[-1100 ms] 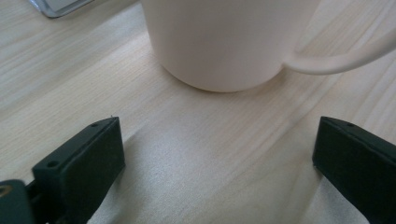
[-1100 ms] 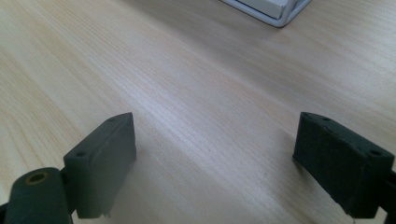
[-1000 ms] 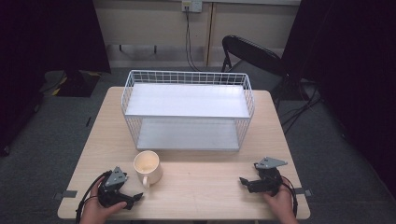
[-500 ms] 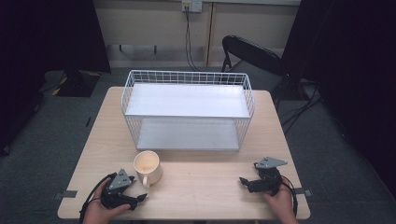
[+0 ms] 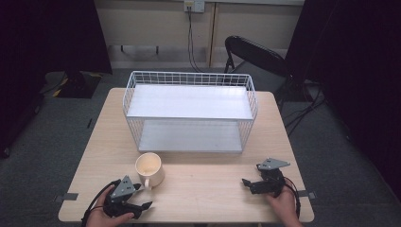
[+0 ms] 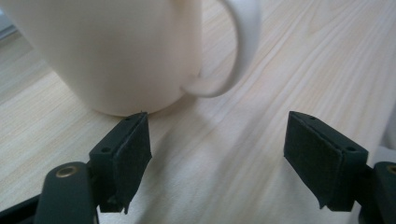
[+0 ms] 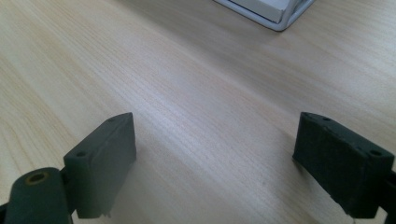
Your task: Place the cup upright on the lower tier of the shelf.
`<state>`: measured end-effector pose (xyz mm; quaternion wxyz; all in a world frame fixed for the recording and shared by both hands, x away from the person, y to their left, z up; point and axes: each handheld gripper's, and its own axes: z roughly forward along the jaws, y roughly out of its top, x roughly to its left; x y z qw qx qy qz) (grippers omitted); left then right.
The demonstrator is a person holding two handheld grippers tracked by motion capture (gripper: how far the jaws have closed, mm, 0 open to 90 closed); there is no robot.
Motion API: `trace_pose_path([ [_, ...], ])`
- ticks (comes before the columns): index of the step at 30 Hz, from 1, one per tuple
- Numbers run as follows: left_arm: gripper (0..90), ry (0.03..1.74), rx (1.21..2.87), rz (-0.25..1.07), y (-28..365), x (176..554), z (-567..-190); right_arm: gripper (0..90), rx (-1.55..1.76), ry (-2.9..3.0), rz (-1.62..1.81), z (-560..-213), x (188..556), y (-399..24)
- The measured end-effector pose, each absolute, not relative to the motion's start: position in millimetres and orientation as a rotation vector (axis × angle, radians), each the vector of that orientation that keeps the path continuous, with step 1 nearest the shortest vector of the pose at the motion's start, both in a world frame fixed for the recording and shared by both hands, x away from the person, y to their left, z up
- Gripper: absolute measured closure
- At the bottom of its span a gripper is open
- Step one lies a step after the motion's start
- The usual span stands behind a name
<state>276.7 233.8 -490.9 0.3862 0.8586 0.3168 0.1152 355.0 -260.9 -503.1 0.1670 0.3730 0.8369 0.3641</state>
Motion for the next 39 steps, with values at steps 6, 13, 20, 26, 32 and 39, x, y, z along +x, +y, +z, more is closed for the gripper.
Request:
trace_pose_path([
  [6, 23.4, 0.825, 2.167, 0.287, 234.1, 274.5, -488.1, 12.1, 1.062, 2.382, 1.036, -503.1, 355.5, -260.5],
  [13, 23.4, 0.84, 2.134, 0.284, 235.4, 274.2, -483.9, 12.1, 1.062, 2.382, 1.036, -503.1, 355.5, -260.5],
  [20, 27.4, 0.871, 2.091, 0.293, 235.6, 274.3, -477.7, 12.1, 1.062, 2.382, 1.036, -503.1, 355.5, -260.5],
  [26, 33.9, 0.93, 2.058, 0.3, 235.2, 275.8, -473.8, 12.1, 1.062, 2.382, 1.036, -503.1, 355.5, -260.5],
  [32, 34.7, 0.933, 2.068, 0.343, 234.2, 277.9, -469.3, 12.1, 1.062, 2.382, 1.036, -503.1, 355.5, -260.5],
  [39, 33.6, 0.964, 2.06, 0.346, 233.1, 280.6, -469.9, 12.1, 1.063, 2.382, 1.036, -503.1, 355.5, -260.4],
])
